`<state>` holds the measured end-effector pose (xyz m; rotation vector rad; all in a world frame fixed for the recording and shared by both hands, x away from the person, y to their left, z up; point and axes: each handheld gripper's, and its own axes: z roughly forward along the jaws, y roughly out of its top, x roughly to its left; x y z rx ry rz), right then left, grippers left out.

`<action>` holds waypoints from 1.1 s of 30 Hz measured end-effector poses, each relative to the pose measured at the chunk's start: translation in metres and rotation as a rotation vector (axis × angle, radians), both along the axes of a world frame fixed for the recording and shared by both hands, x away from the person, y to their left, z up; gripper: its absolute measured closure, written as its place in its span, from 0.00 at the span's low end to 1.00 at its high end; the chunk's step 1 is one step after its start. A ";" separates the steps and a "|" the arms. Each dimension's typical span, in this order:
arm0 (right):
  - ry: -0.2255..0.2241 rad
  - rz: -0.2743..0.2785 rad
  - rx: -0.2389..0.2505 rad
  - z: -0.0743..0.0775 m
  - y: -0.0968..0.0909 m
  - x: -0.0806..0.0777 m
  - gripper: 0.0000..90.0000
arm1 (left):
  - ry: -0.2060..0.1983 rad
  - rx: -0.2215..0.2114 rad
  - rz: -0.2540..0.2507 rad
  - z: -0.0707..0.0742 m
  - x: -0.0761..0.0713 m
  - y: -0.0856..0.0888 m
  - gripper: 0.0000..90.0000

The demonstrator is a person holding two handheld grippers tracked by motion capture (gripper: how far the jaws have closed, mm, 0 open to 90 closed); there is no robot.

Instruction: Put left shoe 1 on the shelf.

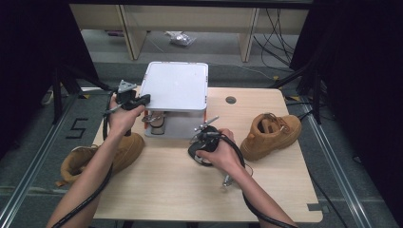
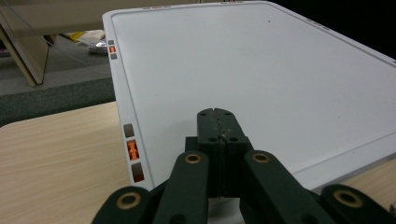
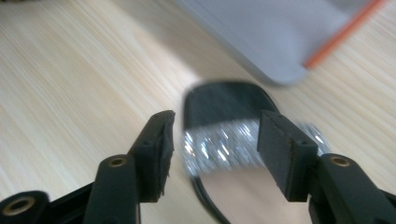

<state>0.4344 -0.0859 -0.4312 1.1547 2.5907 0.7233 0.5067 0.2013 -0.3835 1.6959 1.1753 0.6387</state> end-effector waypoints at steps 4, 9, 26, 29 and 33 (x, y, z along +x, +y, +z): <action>0.018 -0.001 -0.037 0.003 -0.024 -0.005 0.47 | 0.001 0.002 -0.001 0.000 0.000 0.000 1.00; 0.050 -0.006 -0.067 0.000 -0.048 -0.012 0.43 | 0.000 0.011 -0.004 0.000 0.000 0.000 1.00; 0.124 -0.037 -0.069 -0.001 -0.086 -0.024 0.38 | 0.007 0.027 0.010 0.002 -0.001 -0.002 1.00; 0.098 -0.042 -0.068 -0.002 -0.088 -0.025 0.37 | 0.007 0.030 0.009 0.002 -0.001 -0.003 1.00; 0.104 -0.020 -0.073 -0.003 -0.088 -0.022 0.36 | 0.006 0.029 0.002 0.002 0.000 -0.002 1.00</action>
